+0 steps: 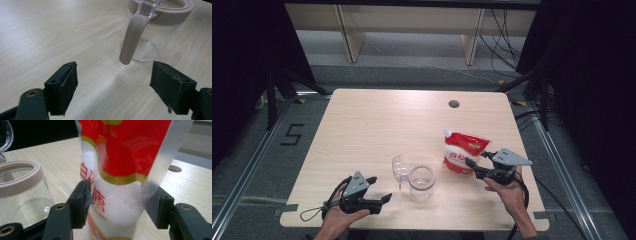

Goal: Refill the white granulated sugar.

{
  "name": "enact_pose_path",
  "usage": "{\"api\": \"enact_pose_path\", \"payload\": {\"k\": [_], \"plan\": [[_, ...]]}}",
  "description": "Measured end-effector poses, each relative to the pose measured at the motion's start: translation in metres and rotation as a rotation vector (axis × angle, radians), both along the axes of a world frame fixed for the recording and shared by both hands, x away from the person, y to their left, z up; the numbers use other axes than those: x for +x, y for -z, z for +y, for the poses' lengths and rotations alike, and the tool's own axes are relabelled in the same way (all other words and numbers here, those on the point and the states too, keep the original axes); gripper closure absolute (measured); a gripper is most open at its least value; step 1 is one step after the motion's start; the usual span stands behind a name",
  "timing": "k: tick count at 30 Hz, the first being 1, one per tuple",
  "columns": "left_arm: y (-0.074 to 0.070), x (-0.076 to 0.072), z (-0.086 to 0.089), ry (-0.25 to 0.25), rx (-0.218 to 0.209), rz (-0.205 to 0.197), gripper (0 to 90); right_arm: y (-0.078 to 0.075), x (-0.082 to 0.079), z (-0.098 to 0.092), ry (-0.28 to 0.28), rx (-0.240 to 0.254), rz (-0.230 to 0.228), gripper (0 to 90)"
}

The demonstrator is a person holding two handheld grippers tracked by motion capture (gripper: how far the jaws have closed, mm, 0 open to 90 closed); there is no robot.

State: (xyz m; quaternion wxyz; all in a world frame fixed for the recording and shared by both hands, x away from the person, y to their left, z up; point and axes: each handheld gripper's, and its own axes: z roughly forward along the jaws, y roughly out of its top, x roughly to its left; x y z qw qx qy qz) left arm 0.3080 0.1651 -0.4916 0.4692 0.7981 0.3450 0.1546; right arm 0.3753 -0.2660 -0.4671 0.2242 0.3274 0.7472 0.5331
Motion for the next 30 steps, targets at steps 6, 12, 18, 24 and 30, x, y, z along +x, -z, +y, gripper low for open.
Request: {"api": "enact_pose_path", "payload": {"k": [6,12,18,24,30], "plan": [[0.0,0.0,0.0,-0.004,0.002,-0.002,21.4,0.0,-0.012,0.006,0.042,0.02,0.009,42.8],[0.0,0.0,0.0,0.002,-0.002,-0.001,21.4,0.005,-0.017,0.01,0.047,0.0,0.022,40.5],[0.0,0.0,0.0,0.002,-0.003,0.0,21.4,0.014,-0.011,0.016,0.014,-0.029,-0.023,26.4],[0.001,0.0,-0.001,-0.001,-0.005,0.004,21.4,0.022,0.001,0.016,0.004,-0.056,-0.069,23.4],[0.001,0.0,0.0,0.001,-0.005,0.002,21.4,0.028,0.005,0.021,-0.027,-0.065,-0.079,24.0]]}}
